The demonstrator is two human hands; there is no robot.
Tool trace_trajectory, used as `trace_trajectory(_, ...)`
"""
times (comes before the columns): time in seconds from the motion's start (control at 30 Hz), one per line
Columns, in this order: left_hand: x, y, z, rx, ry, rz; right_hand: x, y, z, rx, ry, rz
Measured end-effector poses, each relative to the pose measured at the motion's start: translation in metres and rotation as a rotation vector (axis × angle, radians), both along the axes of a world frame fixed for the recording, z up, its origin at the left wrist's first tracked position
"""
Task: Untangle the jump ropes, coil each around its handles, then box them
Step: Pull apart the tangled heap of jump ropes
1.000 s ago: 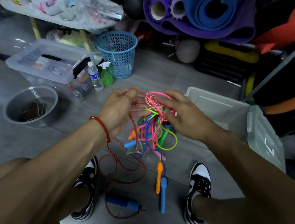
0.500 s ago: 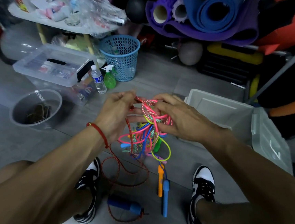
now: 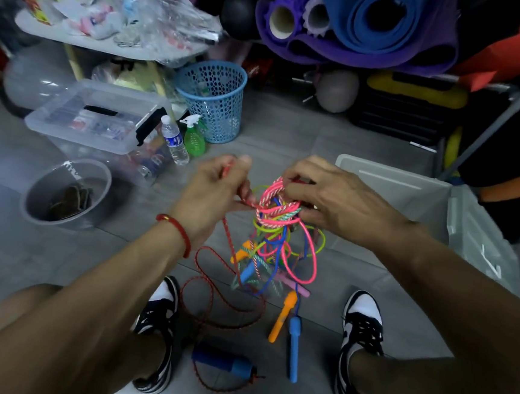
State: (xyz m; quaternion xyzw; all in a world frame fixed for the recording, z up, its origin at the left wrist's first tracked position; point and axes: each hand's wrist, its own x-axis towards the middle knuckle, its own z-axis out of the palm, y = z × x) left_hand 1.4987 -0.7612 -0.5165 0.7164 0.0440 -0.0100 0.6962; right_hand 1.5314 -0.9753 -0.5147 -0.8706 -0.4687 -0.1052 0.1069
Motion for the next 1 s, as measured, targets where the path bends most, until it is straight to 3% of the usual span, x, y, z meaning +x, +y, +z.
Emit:
trace_trajectory(0.13, 0.004, -0.004, -0.019, 0.378, -0.243, -0.273, -0.006, -0.001, -0.001, 0.118, -0.005, 0.037)
trace_trajectory(0.23, 0.011, 0.001, -0.021, 0.367, -0.193, -0.408, -0.012, -0.002, 0.004, 0.204, -0.036, 0.044)
trace_trajectory(0.37, 0.013, 0.006, -0.017, 0.508, -0.141, -0.574, -0.024, -0.003, 0.011, 0.219, -0.039, 0.072)
trace_trajectory(0.47, 0.013, 0.01, -0.019, 0.539, -0.094, -0.594, -0.029, -0.002, 0.011, 0.175, -0.053, 0.062)
trace_trajectory(0.57, 0.009, 0.006, -0.019, 0.72, -0.219, -0.48, -0.026, -0.002, 0.009, 0.156, -0.031, 0.001)
trace_trajectory(0.63, 0.006, 0.004, -0.018, 0.79, -0.21, -0.403, -0.023, -0.006, 0.007, 0.143, 0.024, -0.042)
trace_trajectory(0.7, 0.005, 0.001, -0.022, 0.877, -0.181, -0.299, -0.024, -0.007, 0.003, 0.176, 0.171, -0.128)
trace_trajectory(0.8, 0.002, -0.007, -0.027, 0.887, -0.136, -0.147, -0.035, 0.002, -0.009, 0.361, 0.638, -0.399)
trace_trajectory(0.93, 0.001, -0.012, -0.032, 0.682, -0.07, -0.05, -0.038, 0.02, -0.037, 0.565, 0.953, -0.5)
trace_trajectory(1.0, 0.002, -0.009, -0.033, 0.464, -0.016, -0.016, -0.031, 0.021, -0.036, 0.651, 1.103, -0.492)
